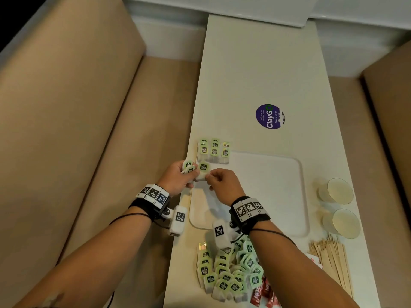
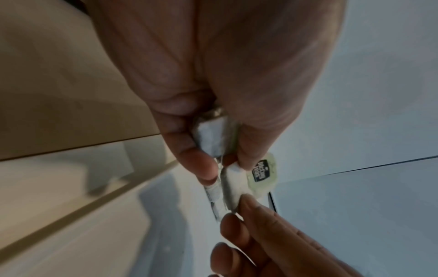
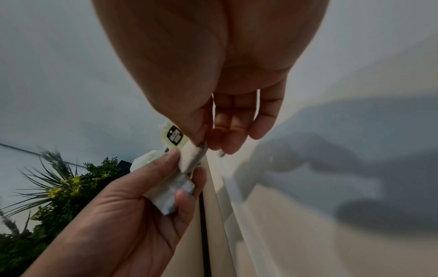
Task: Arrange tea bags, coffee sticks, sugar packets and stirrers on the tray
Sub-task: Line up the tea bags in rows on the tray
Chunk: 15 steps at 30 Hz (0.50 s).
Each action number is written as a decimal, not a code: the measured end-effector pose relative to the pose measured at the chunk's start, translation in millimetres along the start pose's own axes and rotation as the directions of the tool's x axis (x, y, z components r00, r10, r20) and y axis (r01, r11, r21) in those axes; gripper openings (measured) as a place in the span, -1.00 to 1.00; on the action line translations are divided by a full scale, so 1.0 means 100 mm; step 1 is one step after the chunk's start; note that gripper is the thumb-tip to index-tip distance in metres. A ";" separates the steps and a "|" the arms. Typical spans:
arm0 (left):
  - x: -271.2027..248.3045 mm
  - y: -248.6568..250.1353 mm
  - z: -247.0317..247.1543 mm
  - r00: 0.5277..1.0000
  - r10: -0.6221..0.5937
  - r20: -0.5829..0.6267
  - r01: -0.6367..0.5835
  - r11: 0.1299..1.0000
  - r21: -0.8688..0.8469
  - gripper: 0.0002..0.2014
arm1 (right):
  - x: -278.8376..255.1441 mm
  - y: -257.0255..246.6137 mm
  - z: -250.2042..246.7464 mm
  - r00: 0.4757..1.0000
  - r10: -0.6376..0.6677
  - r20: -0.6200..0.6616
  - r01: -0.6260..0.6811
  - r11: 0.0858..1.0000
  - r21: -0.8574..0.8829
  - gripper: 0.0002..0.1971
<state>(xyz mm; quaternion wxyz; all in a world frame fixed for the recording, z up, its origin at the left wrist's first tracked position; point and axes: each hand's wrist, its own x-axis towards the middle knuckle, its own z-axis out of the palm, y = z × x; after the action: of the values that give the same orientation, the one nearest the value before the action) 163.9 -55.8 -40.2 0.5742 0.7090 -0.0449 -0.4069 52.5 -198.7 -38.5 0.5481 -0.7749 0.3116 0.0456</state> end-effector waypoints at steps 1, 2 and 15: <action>0.04 -0.01 -0.01 1.000 -0.008 -0.011 0.008 1.000 -0.023 -0.87 | 0.07 0.00 0.00 1.000 0.006 -0.007 -0.006 1.000 -0.013 -0.83; 0.07 -0.02 -0.02 1.000 -0.020 -0.023 0.018 0.998 -0.055 -0.84 | 0.14 0.01 0.00 1.000 0.010 -0.018 -0.010 0.999 -0.030 -0.80; 0.25 -0.09 -0.10 0.990 -0.138 -0.010 0.130 0.951 -0.281 -0.61 | 0.64 -0.01 0.10 0.991 0.115 -0.071 -0.127 0.969 -0.211 -0.73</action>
<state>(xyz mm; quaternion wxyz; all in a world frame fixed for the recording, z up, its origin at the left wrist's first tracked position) 183.7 -58.2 -60.7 0.6402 0.6281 0.0696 -0.4368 107.1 -217.8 -68.5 0.4477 -0.8102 0.3675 0.0898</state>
